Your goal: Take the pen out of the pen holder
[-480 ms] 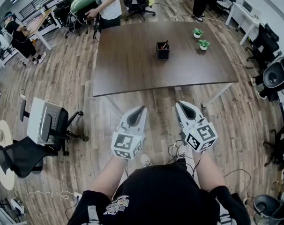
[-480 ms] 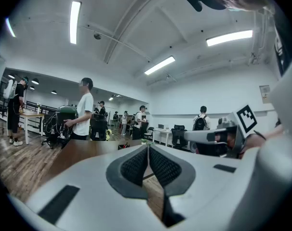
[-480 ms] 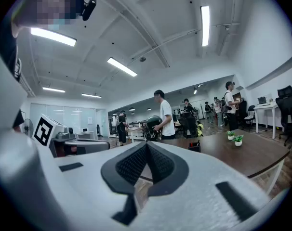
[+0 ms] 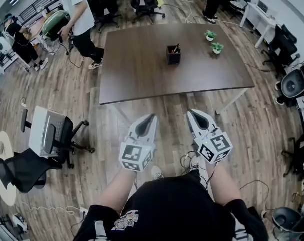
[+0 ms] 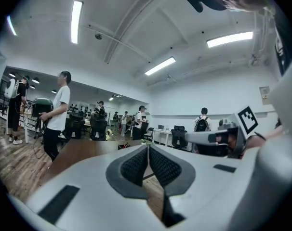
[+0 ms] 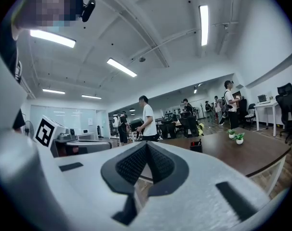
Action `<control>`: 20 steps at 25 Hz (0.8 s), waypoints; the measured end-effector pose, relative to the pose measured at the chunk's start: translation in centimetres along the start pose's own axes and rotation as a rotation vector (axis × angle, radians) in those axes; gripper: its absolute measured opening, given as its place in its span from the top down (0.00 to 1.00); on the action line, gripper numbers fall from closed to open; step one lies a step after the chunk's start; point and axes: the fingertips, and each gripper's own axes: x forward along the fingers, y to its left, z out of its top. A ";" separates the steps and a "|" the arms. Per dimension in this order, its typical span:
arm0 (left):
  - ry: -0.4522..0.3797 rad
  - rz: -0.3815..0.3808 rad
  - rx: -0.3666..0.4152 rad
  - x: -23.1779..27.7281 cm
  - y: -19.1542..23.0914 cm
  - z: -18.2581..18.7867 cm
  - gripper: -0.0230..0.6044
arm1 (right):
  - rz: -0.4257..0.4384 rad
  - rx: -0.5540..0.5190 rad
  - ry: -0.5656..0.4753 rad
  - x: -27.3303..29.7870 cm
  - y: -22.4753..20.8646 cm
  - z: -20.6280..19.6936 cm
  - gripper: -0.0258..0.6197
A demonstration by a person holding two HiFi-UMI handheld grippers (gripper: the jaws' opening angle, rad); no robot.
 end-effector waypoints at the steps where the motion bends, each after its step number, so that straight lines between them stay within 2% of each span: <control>1: -0.001 0.001 0.000 -0.1 0.1 0.0 0.95 | 0.000 0.003 -0.005 0.0 0.1 0.1 0.95; 6: 0.002 -0.009 -0.003 -0.6 0.7 -0.1 0.94 | -0.019 -0.009 -0.022 0.1 0.5 0.6 0.94; 7: 0.004 -0.012 -0.002 -0.7 0.9 -0.1 0.94 | -0.024 -0.006 -0.025 0.1 0.5 0.7 0.90; 8: 0.007 -0.017 -0.001 -0.7 0.9 -0.1 0.91 | -0.029 -0.003 -0.028 0.2 0.5 0.8 0.87; 10: 0.010 -0.030 0.004 -0.7 1.1 -0.1 0.80 | -0.034 0.000 -0.032 0.5 0.5 1.0 0.82; 11: 0.012 -0.035 0.008 -0.7 1.2 -0.1 0.78 | -0.034 0.002 -0.036 0.6 0.5 1.1 0.80; 16: 0.027 -0.032 0.010 0.2 1.4 -0.5 0.76 | -0.031 0.017 -0.046 1.0 -0.7 1.2 0.72; 20: 0.035 -0.019 0.014 2.3 1.6 -0.7 0.76 | -0.026 0.036 -0.055 1.9 -3.1 1.4 0.71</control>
